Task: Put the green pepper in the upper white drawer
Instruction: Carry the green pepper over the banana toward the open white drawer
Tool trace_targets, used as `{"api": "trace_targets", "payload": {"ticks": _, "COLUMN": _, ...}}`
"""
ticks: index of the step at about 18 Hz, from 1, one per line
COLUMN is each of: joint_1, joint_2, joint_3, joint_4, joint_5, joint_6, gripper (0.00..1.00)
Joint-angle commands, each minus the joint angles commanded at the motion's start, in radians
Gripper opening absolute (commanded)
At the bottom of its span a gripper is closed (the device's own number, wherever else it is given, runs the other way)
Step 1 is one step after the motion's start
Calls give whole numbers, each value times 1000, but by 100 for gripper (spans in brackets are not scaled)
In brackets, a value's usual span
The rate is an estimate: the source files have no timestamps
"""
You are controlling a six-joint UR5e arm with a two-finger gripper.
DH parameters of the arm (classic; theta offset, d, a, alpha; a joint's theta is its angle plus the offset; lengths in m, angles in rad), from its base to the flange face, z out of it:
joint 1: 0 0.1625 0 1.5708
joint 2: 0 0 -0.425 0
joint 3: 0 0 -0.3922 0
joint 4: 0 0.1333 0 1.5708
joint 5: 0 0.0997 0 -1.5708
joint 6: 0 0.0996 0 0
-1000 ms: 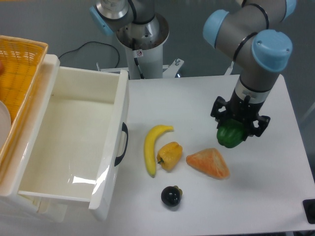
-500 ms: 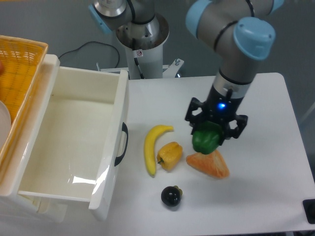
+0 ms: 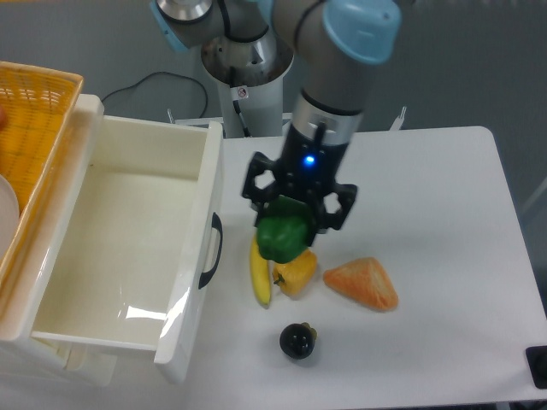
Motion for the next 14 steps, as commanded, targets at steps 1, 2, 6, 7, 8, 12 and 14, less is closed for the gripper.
{"api": "trace_targets", "payload": {"ticks": 1, "joint_1": -14, "joint_2": 11, "joint_3": -6, "joint_4": 0, "joint_5": 0, "joint_6": -5, "gripper": 55}}
{"api": "trace_targets", "payload": {"ticks": 2, "joint_1": -22, "joint_2": 18, "joint_3": -14, "joint_4": 0, "joint_5": 0, "joint_6": -6, "gripper": 55}}
{"api": "trace_targets", "payload": {"ticks": 6, "joint_1": -78, "joint_2": 35, "joint_3": -41, "joint_4": 0, "joint_5": 1, "joint_6": -23, "gripper": 55}}
{"api": "trace_targets", "payload": {"ticks": 7, "joint_1": -89, "joint_2": 37, "joint_3": -43, "joint_4": 0, "joint_5": 1, "joint_6": -28, "gripper": 55}}
{"api": "trace_targets", "payload": {"ticks": 8, "joint_1": -100, "joint_2": 38, "joint_3": -43, "joint_4": 0, "joint_5": 1, "joint_6": -32, "gripper": 55}}
{"api": "trace_targets", "payload": {"ticks": 12, "joint_1": -159, "joint_2": 32, "joint_3": -45, "joint_4": 0, "joint_5": 8, "joint_6": -58, "gripper": 55}}
{"api": "trace_targets", "payload": {"ticks": 14, "joint_1": -178, "joint_2": 31, "joint_3": -55, "joint_4": 2, "joint_5": 8, "joint_6": -58, "gripper": 55}}
